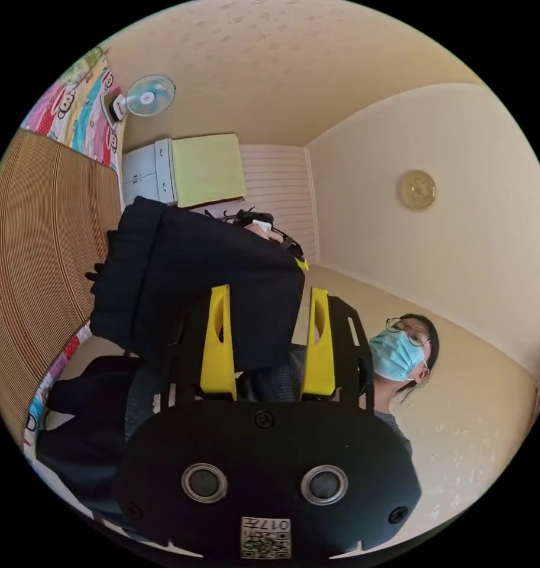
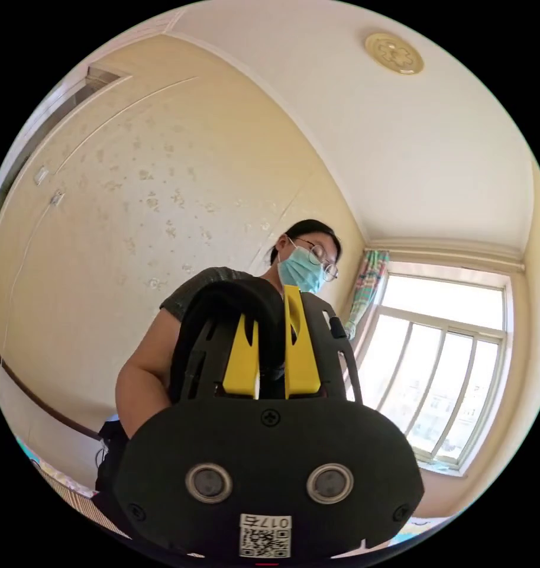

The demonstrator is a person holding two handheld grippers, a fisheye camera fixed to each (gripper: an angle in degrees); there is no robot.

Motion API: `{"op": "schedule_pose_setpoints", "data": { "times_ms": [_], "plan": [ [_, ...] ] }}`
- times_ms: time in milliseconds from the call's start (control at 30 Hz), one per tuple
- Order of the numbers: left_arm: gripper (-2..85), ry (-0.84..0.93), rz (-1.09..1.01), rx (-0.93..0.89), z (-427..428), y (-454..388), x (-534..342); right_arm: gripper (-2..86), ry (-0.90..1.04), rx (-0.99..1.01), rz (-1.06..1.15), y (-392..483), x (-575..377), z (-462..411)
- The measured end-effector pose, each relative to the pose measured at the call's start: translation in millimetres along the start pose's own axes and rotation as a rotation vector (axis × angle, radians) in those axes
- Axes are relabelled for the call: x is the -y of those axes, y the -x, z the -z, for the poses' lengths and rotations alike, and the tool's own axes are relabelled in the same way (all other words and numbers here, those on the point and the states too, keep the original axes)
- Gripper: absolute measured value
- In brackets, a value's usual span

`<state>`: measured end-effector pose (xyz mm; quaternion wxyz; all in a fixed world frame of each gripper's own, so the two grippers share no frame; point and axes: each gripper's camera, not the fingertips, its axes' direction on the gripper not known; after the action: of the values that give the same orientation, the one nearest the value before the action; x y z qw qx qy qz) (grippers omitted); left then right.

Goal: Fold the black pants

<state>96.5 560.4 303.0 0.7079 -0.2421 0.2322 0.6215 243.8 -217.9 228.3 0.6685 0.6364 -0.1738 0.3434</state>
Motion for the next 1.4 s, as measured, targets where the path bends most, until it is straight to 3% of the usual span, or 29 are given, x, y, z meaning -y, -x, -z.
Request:
{"op": "schedule_pose_setpoints", "data": {
  "times_ms": [133,367,733,833,900,1000,1133,1300,1400],
  "plan": [
    [18.3,0.023,0.096,-0.038,13,11,12,7.7,-0.122,0.027,0.103,5,6,12],
    [18.0,-0.164,0.292,0.029,101,35,23,7.7,-0.327,-0.119,0.107,-25,21,59],
    [18.6,-0.092,0.455,-0.091,84,67,100,7.7,-0.296,-0.153,0.362,-85,93,91],
    [18.3,-0.203,0.425,-0.199,80,79,115,7.7,-0.285,-0.194,0.404,-88,97,98],
    [17.3,-0.264,0.344,-0.417,70,89,127,7.8,-0.281,-0.235,0.393,-89,93,104],
    [10.3,-0.275,0.3,-0.459,73,98,129,8.1,-0.254,-0.305,0.3,-89,84,123],
    [8.5,-0.357,0.096,-0.514,107,82,125,8.7,-0.118,-0.604,0.016,-62,71,155],
    [8.2,-0.37,-0.365,-0.287,151,7,119,8.9,0.068,-0.896,-0.489,-56,26,186],
    [8.1,-0.365,-0.607,-0.133,139,-34,105,7.3,0.302,-1.138,-0.892,-80,-22,197]
  ]
}}
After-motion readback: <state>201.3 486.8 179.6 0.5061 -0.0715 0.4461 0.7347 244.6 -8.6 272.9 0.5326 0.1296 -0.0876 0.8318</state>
